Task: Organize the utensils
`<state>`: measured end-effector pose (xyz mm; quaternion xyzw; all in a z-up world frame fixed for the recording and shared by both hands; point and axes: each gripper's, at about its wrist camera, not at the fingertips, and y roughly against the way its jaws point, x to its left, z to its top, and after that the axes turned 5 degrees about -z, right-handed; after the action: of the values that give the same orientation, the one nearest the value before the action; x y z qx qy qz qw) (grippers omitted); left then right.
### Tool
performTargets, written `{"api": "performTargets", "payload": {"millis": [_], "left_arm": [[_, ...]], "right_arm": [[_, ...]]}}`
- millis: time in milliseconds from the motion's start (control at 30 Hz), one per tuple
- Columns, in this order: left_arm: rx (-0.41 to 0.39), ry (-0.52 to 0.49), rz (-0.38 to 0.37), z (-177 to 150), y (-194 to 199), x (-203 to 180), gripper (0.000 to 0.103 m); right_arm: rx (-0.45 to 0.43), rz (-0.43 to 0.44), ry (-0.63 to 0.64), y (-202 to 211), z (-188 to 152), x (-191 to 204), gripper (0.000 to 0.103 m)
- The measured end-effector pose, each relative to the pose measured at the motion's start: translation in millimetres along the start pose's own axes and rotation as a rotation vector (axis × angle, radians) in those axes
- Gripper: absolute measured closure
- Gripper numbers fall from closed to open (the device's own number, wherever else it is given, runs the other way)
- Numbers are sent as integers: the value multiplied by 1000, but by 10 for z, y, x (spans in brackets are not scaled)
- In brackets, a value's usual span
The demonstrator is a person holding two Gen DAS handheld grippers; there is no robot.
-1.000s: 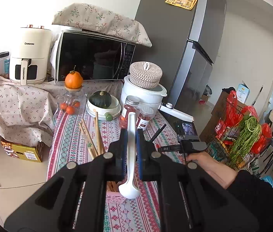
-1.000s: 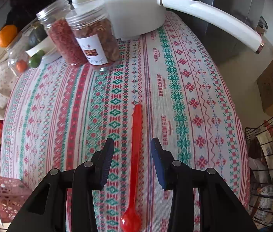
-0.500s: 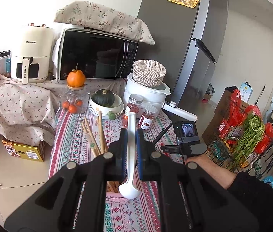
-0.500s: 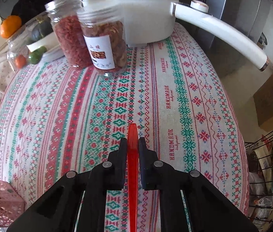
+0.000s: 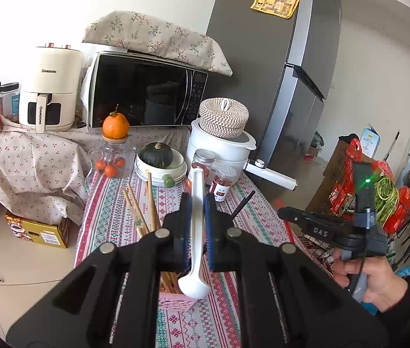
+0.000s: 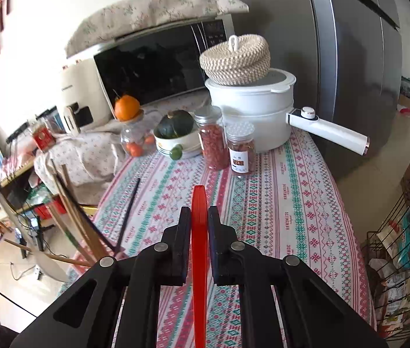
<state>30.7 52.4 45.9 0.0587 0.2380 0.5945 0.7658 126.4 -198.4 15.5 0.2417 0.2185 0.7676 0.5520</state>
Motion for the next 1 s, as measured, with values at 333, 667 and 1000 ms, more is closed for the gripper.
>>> {"api": "performTargets", "payload": {"millis": [333,667,1000], "left_arm": [[-28,-67,38,-112,-213,-11,93],[127,-89,32,-306,-581,-37,90],[136,3,72,7,33,105,43]], "right_arm": [[-162,151,-56,472,-46,236,91],[-255,168,-42,540,7,469,91],[-378,195,-18,654,104,1049,91]]}}
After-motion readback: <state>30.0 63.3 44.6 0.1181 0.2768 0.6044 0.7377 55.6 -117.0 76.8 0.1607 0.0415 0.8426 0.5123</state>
